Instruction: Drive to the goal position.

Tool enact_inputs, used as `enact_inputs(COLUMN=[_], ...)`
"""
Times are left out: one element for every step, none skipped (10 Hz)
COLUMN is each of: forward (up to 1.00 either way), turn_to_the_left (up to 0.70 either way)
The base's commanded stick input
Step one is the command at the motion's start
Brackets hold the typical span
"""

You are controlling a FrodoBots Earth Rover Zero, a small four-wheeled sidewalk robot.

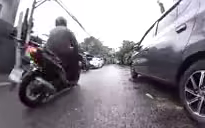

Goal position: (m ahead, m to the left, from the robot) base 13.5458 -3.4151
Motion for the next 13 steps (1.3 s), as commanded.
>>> enact_inputs(forward=[1.00,1.00,1.00,1.00,1.00,1.00,1.00,1.00,1.00,1.00,1.00,1.00,1.00], turn_to_the_left=[0.00,0.00,0.00,0.00,0.00,0.00,0.00,0.00,0.00,0.00,0.00,0.00,0.00])
